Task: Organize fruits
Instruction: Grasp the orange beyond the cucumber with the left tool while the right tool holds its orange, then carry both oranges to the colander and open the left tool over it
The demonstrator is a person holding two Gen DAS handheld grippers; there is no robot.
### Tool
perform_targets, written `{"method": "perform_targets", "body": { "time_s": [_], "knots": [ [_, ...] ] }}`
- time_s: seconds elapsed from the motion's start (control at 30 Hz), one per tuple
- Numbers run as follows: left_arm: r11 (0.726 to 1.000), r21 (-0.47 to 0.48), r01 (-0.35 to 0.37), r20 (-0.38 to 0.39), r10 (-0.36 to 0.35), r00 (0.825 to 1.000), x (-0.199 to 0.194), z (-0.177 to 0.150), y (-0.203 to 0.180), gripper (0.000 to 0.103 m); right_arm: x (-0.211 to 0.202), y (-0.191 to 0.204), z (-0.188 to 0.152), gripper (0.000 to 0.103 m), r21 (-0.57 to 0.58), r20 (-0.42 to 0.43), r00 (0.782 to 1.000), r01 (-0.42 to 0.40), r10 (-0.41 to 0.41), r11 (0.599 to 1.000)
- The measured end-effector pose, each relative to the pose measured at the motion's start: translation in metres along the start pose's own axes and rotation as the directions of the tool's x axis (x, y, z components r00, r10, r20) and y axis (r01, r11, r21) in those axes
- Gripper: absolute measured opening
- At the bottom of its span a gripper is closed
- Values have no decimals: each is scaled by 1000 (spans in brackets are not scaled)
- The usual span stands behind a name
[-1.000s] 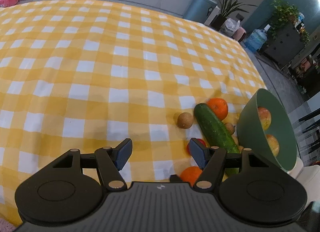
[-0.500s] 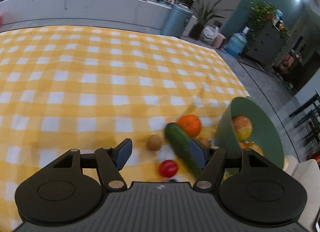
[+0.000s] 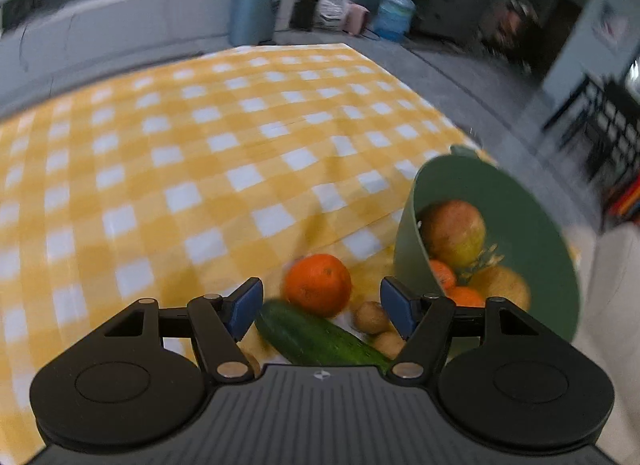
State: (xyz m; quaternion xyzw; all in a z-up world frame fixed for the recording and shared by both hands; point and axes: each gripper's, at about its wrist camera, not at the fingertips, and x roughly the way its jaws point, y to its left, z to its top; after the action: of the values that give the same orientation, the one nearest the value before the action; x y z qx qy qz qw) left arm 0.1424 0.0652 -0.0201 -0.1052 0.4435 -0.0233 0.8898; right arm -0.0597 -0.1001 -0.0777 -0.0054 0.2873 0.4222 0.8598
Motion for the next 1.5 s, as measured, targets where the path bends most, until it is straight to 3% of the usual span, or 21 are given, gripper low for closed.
{"method": "perform_targets", "body": {
  "time_s": [0.27,0.43,0.57,0.7,1.13,1.4,1.5],
  "knots": [
    [997,60,-43,-101,49,994,36,11,-10,75,-2,-2,-1,44,3,3,1000,-5,5,1000],
    [999,23,-27,-117,30,993,44,11,-5,52,-3,-2,-2,44,2,3,1000,-5,5,1000],
    [998,-56,-18,-112,12,994,40,11,2,49,-4,-2,-2,44,2,4,1000,-6,6,1000],
    [995,-101,-21,-80,13,997,28,10,7,49,-4,-1,-2,44,-5,-1,1000,2,-2,1000],
    [990,-120,-74,58,81,995,-59,20,12,49,-1,-3,10,43,24,-22,1000,-11,12,1000],
    [989,-148,-23,166,48,985,-104,28,4,49,-29,-6,38,42,27,86,996,-31,28,999],
    [988,-150,36,196,-6,981,-112,32,-6,49,-53,-28,53,42,110,174,985,-40,21,993]
  ]
}}
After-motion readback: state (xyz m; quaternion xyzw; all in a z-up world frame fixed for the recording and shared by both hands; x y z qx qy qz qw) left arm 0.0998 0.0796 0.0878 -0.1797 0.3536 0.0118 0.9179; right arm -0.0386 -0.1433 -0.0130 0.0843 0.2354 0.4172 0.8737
